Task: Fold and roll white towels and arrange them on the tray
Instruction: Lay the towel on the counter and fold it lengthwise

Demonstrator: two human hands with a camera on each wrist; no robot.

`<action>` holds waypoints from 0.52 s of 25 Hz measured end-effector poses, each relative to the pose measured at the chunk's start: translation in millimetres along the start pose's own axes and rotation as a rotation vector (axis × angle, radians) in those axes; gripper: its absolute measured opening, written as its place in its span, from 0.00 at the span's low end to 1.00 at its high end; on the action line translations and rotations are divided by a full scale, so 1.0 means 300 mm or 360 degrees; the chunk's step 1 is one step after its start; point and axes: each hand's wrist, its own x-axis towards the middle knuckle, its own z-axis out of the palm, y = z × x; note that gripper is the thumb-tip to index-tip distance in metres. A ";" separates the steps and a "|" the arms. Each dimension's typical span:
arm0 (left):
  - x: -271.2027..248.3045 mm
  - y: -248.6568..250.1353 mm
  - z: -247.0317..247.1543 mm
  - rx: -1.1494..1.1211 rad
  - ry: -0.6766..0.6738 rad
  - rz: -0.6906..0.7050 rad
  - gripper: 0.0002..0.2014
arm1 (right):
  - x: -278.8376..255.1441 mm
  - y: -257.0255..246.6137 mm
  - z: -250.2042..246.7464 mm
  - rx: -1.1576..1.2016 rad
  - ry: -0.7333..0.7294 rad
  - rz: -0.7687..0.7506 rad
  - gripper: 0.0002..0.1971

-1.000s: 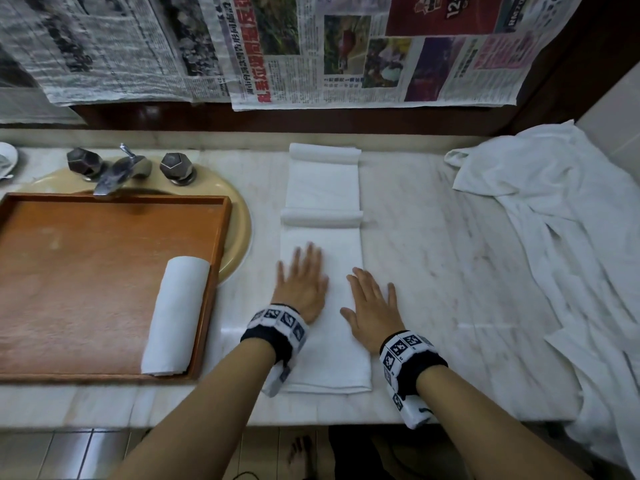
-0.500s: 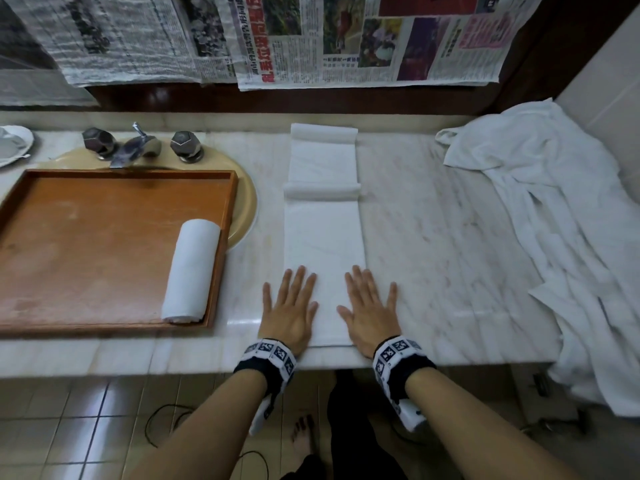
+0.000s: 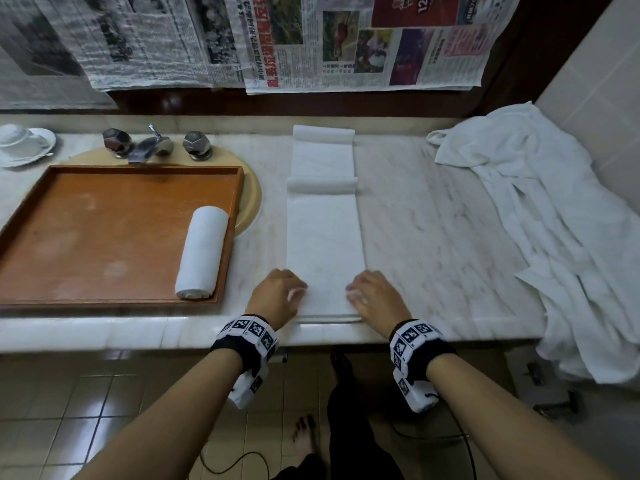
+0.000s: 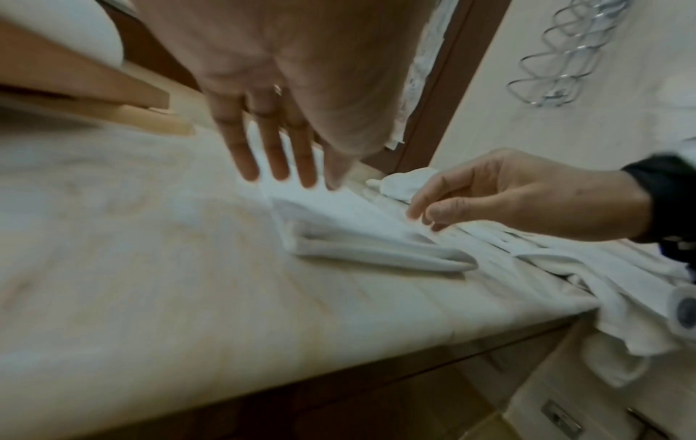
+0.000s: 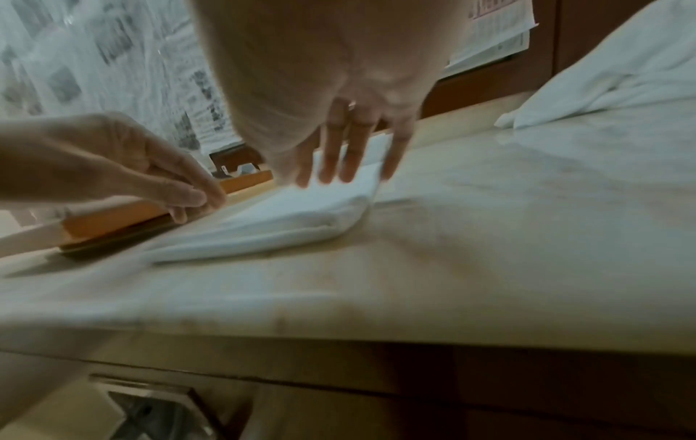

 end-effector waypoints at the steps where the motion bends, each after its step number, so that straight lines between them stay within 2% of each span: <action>1: -0.012 0.012 -0.014 -0.0018 -0.0123 0.0070 0.11 | -0.018 -0.012 0.003 0.0104 -0.0088 -0.0080 0.15; 3: -0.034 0.028 -0.017 0.0139 -0.0442 0.0069 0.19 | -0.045 -0.024 0.015 -0.0088 -0.0300 -0.0151 0.22; 4: -0.039 0.030 -0.018 0.0223 -0.0500 0.0035 0.20 | -0.046 -0.024 0.017 -0.0177 -0.0303 -0.0139 0.22; 8: -0.058 0.004 -0.008 0.0203 -0.0361 -0.0041 0.12 | -0.064 0.004 0.008 -0.0125 -0.0185 -0.0018 0.11; 13: -0.073 0.002 -0.006 0.0198 -0.0333 0.0009 0.09 | -0.081 0.036 -0.017 -0.0077 -0.0121 0.0129 0.09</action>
